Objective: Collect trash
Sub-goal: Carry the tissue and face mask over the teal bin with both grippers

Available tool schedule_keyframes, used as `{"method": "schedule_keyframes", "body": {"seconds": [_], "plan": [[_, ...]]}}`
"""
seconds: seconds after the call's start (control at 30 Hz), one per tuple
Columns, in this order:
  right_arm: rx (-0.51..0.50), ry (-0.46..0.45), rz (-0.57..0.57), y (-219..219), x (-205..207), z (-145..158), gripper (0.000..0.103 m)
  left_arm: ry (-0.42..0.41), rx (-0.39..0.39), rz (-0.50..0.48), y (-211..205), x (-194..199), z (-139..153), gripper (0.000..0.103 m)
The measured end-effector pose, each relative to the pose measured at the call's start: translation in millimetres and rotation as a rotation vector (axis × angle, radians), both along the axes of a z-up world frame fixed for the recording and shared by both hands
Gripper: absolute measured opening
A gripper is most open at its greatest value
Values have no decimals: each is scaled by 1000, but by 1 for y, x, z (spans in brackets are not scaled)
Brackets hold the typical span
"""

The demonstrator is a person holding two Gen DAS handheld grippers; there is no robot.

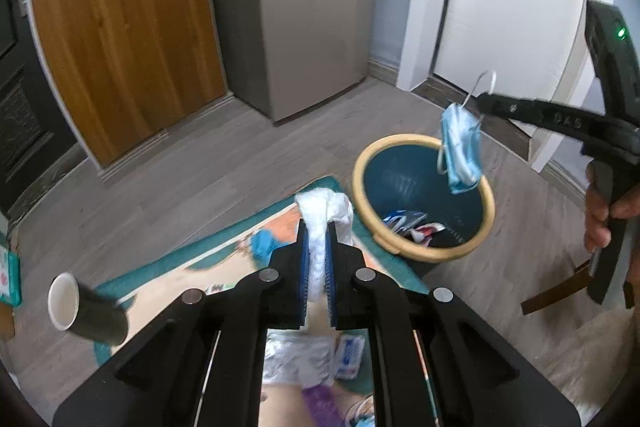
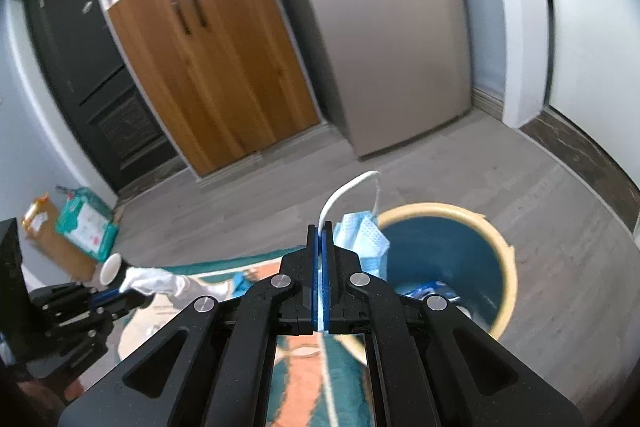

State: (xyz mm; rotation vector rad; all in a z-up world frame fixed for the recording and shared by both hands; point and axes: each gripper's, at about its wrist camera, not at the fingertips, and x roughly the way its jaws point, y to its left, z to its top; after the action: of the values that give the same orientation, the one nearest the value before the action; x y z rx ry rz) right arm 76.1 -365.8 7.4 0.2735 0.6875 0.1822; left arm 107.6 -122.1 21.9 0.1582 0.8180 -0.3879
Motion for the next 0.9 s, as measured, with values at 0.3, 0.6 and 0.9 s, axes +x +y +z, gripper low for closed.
{"method": "schedule_keyframes", "body": {"seconds": [0.3,0.6,0.9], "plan": [[11,112,-98,-46,33,-42,2,39,-16,-77,-53,38,-12,6],[83,183,-166,-74,57,-74,2,49,55,-170,-115,61,-43,6],[105,239,-177,-81,68,-95,2,137,102,-186,-153,88,-89,7]]}}
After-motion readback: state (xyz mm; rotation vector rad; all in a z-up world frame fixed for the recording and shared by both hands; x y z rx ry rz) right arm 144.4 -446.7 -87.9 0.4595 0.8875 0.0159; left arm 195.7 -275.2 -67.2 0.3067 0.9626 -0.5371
